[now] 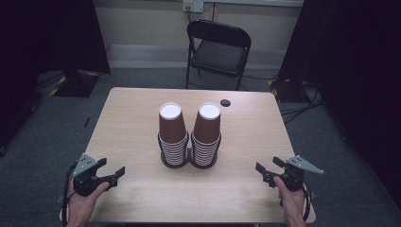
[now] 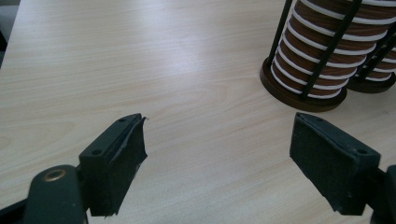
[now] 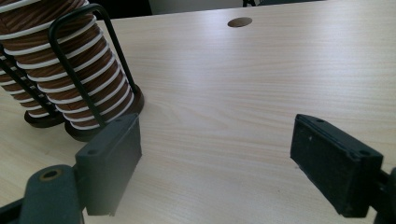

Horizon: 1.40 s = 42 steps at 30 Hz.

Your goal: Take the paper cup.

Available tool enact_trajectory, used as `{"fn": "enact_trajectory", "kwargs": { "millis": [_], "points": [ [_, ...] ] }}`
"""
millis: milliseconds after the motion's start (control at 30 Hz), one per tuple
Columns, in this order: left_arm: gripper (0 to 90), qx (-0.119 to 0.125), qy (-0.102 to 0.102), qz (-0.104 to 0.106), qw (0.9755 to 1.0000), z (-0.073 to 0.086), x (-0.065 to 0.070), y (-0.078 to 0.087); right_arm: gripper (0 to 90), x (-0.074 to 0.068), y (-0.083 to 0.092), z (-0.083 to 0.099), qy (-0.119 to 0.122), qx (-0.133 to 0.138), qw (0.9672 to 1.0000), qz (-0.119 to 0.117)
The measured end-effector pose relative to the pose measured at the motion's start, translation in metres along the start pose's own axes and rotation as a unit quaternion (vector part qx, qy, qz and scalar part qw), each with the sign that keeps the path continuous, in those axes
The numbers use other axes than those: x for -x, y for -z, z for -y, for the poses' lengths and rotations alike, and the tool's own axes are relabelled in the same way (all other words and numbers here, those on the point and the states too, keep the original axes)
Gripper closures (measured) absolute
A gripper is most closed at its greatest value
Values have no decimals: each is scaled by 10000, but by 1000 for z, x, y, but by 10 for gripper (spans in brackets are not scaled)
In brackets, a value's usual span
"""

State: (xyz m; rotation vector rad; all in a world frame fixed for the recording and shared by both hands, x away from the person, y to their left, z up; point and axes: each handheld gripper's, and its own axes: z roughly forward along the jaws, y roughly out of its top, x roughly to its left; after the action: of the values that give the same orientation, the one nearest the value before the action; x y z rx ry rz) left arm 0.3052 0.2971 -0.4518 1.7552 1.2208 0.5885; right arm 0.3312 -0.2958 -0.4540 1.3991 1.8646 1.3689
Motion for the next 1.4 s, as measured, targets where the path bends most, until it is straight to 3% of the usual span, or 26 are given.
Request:
{"fn": "enact_trajectory", "kwargs": {
  "millis": [233,400,667,867,967,1400],
  "points": [
    [216,-37,-31,32,10000,-3,2,-2,179,2,0,0,10,-23,10000,-1],
    [217,-61,-68,187,9998,-4,7,-3,177,3,-2,1,-105,-251,9996,-29],
    [240,55,-104,470,9988,-11,21,1,164,1,3,0,-32,-189,9998,-60],
    [241,156,-345,492,9981,-22,29,8,158,-8,6,-3,247,66,9993,-277],
    [242,242,-278,508,9980,-25,32,11,157,-13,5,-3,362,38,9986,-376],
    [295,360,-583,940,9932,-51,56,9,167,-18,1,-4,468,-13,9977,-490]
  ]
}}
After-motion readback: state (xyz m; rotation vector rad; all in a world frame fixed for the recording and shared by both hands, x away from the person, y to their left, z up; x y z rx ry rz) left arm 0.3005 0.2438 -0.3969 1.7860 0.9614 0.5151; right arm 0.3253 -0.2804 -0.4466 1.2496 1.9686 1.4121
